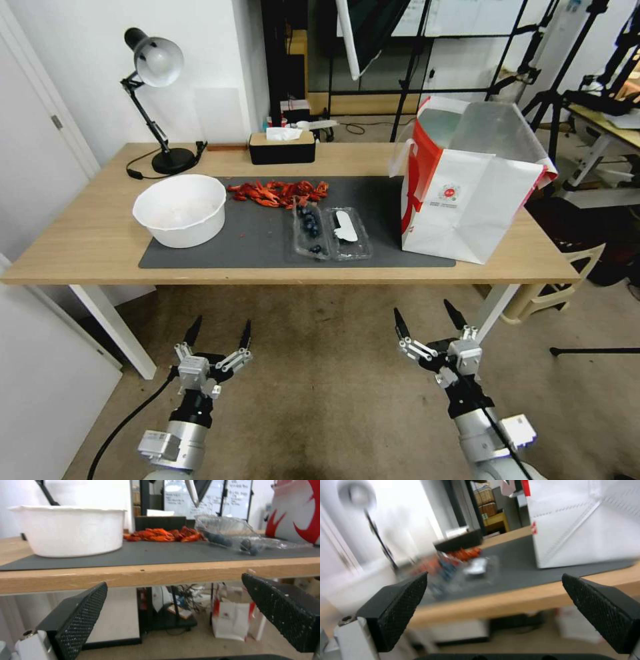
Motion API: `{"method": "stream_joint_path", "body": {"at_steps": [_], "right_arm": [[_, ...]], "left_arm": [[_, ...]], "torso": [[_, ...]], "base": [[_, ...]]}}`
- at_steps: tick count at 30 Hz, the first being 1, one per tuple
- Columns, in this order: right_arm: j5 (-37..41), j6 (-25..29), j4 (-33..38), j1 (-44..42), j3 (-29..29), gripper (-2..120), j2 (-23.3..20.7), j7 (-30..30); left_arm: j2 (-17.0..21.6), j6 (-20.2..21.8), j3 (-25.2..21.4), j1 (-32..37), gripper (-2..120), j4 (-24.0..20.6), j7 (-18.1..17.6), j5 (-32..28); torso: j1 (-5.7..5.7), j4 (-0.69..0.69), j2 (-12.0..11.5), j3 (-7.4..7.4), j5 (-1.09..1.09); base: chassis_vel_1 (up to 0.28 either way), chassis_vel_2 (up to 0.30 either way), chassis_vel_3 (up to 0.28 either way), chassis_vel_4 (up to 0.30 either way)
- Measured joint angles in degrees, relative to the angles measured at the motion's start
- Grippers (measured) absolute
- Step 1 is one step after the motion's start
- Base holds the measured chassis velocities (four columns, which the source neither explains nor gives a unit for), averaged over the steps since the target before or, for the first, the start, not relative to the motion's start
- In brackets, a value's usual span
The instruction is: Close the takeout container lid, then place the container into the takeout bag.
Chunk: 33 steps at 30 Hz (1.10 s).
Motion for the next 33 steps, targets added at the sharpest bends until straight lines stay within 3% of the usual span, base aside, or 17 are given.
{"method": "stream_joint_path", "body": {"at_steps": [3,5,6,7,10,12,14,22,33], "right_arm": [[6.5,-3.2,1.7,1.1,-0.4,100,0.2,1.7],[17.8,-8.6,4.6,3.4,-0.5,100,0.7,5.5],[23.7,-11.0,5.4,5.4,-0.6,100,0.7,7.8],[23.7,-11.0,5.4,5.4,-0.6,100,0.7,7.8],[36.1,-14.9,5.3,10.6,-1.2,100,0.9,13.0],[36.4,-14.9,5.3,10.8,-1.3,100,0.9,13.1],[45.0,-16.5,2.9,14.4,-2.0,100,1.0,17.0],[52.8,-18.4,-2.4,21.2,-4.6,100,0.7,23.0],[53.9,-20.2,-8.3,28.9,-9.3,100,2.0,29.2]], "left_arm": [[0.9,1.7,0.1,-0.6,100,-0.2,0.4,-0.3],[2.4,4.4,1.0,-1.9,100,-0.3,0.9,-1.1],[2.8,5.0,0.9,-2.0,100,-0.3,1.0,-1.4],[2.8,5.0,0.9,-2.0,100,-0.3,1.0,-1.4],[2.8,5.3,0.4,-2.1,100,-0.3,1.1,-1.8],[2.8,5.3,0.4,-2.1,100,-0.3,1.1,-1.8],[2.8,5.8,-0.2,-2.2,100,-0.3,1.4,-2.1],[2.9,6.5,-1.2,-2.5,100,-0.1,1.7,-2.7],[3.0,6.6,-3.0,-2.6,100,0.9,1.9,-3.5]], "torso": [[0.00,0.00,0.0,0.00,0.00],[0.00,-0.09,0.0,0.00,-0.05],[0.00,-0.06,0.0,0.00,-0.02],[0.00,-0.06,0.0,0.00,-0.02],[0.00,0.00,0.0,0.00,0.00],[0.00,0.00,0.0,0.00,0.00],[0.00,-0.02,0.0,0.00,0.00],[0.00,-0.02,0.0,0.00,-0.01],[0.01,-0.02,0.0,0.00,-0.01]], "base": [[0.000,0.000,0.000,0.000],[0.000,0.000,0.000,0.000],[0.000,0.000,0.000,0.000],[0.000,0.000,0.000,0.000],[0.000,0.000,0.000,0.000],[0.000,0.000,0.000,0.000],[0.000,0.000,0.000,0.000],[0.000,0.000,0.000,0.000],[0.000,0.000,0.000,0.000]]}}
